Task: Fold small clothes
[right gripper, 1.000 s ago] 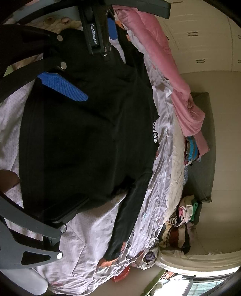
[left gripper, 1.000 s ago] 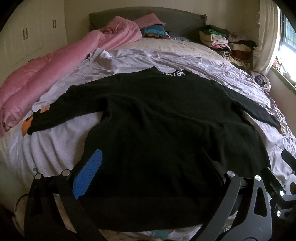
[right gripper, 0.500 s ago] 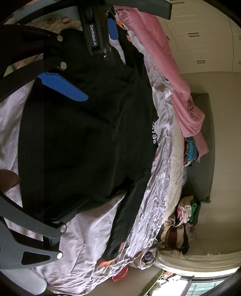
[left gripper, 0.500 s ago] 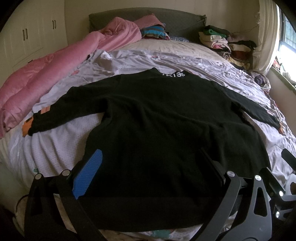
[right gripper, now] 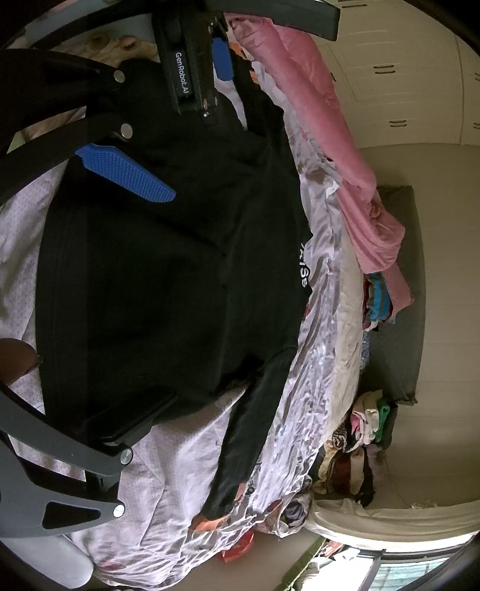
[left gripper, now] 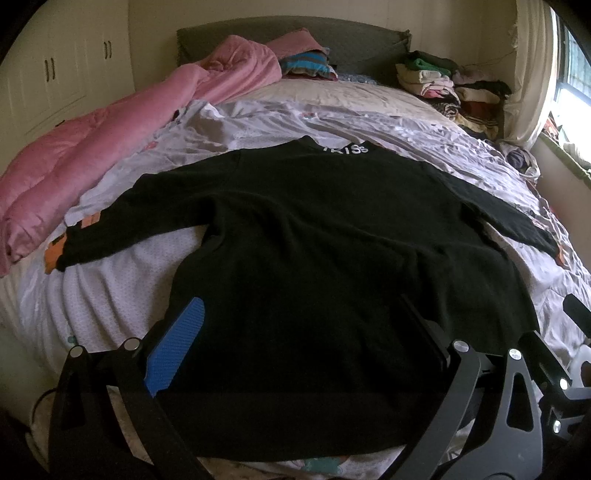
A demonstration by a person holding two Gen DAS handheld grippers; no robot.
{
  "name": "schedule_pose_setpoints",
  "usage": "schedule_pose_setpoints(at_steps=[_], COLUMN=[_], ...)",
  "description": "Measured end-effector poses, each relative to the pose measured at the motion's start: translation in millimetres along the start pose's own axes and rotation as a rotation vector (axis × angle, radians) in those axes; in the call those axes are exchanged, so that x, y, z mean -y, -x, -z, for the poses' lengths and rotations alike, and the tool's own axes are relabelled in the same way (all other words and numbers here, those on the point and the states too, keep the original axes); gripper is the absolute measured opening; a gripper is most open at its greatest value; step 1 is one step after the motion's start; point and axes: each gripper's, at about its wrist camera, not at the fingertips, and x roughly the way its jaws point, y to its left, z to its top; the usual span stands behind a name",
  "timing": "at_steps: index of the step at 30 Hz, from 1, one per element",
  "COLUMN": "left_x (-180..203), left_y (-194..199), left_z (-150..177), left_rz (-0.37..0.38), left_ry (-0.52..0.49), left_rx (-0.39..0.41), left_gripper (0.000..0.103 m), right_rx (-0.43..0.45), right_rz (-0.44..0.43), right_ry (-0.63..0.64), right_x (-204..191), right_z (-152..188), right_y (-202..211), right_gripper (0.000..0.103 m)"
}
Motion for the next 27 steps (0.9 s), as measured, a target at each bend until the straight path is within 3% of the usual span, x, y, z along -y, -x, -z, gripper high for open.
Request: schedule_pose_setpoints(at_steps=[19, 27], left_x=[0.0, 1.1], left_y=[-0.7, -3.9], left_z=[-0.9, -16.1], left_rz=[-0.002, 0.001], left_ry=[0.001, -0.003], left_rx=[0.002, -0.013], left_gripper=[0.094, 0.094], right_rx=[0.000, 0.007], right_rz=[0.001, 0.010], right_ry=[-0.001, -0.006], right_x=[-0.3, 5.3], right_z=[-3.6, -16.2], right_y=[1.8, -6.4], right_gripper=[0.099, 0.099])
